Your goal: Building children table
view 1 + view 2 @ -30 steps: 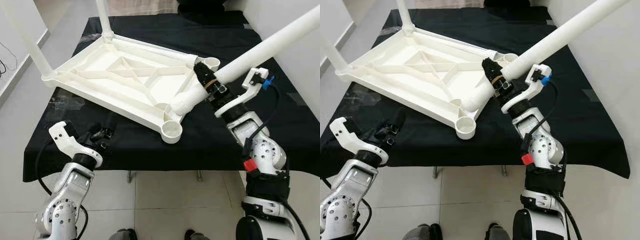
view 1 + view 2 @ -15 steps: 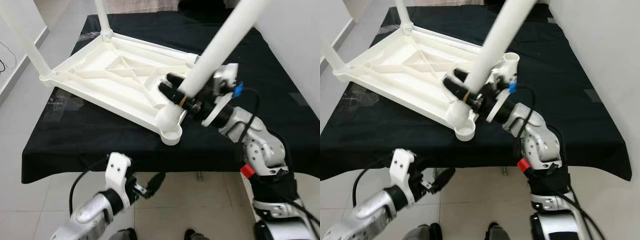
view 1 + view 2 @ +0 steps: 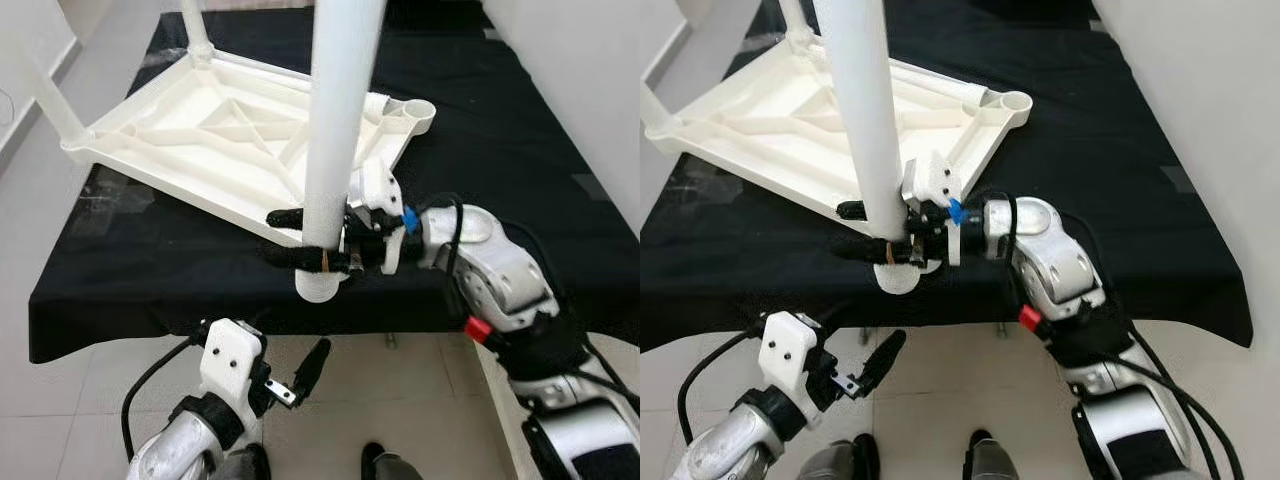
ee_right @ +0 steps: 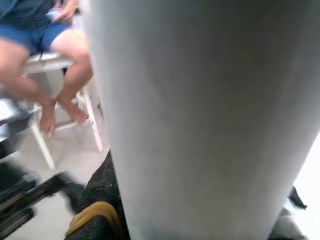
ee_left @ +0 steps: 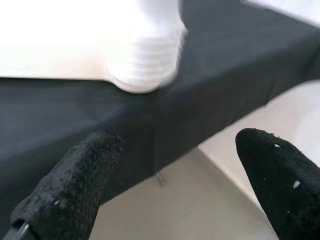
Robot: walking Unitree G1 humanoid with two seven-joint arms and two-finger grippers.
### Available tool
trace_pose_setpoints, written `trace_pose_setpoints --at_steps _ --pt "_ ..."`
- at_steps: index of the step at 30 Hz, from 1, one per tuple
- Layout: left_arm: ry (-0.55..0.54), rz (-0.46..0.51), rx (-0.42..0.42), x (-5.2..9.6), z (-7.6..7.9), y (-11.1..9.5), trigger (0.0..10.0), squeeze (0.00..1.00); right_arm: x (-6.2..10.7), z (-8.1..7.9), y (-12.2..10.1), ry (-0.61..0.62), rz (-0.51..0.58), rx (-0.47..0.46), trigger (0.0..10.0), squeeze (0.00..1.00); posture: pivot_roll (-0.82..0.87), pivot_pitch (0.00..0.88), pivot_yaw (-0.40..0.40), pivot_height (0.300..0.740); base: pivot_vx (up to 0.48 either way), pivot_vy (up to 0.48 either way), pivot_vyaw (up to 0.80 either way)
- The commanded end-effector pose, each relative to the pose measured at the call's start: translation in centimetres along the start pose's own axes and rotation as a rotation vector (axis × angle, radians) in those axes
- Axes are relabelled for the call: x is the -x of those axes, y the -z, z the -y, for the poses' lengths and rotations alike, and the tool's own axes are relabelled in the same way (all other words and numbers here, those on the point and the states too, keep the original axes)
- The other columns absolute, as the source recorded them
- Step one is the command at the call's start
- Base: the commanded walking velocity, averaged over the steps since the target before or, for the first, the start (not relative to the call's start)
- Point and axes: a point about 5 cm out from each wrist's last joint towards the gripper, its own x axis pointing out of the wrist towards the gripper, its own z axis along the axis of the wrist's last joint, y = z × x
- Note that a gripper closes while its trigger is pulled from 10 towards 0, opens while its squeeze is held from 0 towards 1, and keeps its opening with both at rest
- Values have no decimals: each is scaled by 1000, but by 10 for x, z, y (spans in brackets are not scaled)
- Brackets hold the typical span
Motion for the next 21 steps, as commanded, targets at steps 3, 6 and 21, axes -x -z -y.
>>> trace_pose_setpoints --at_steps 3,6,21 --pt "-8 4 -38 8 4 0 10000 0 8 11 -17 -3 97 -12 10000 0 22 374 -4 740 0 0 0" --pt "-1 19 -44 12 8 -2 10000 0 10 21 -24 8 90 25 10000 0 37 398 1 740 0 0 0" --pt "12 29 -36 15 10 -5 10000 0 16 11 -34 -185 61 91 10000 0 63 431 18 740 0 0 0"
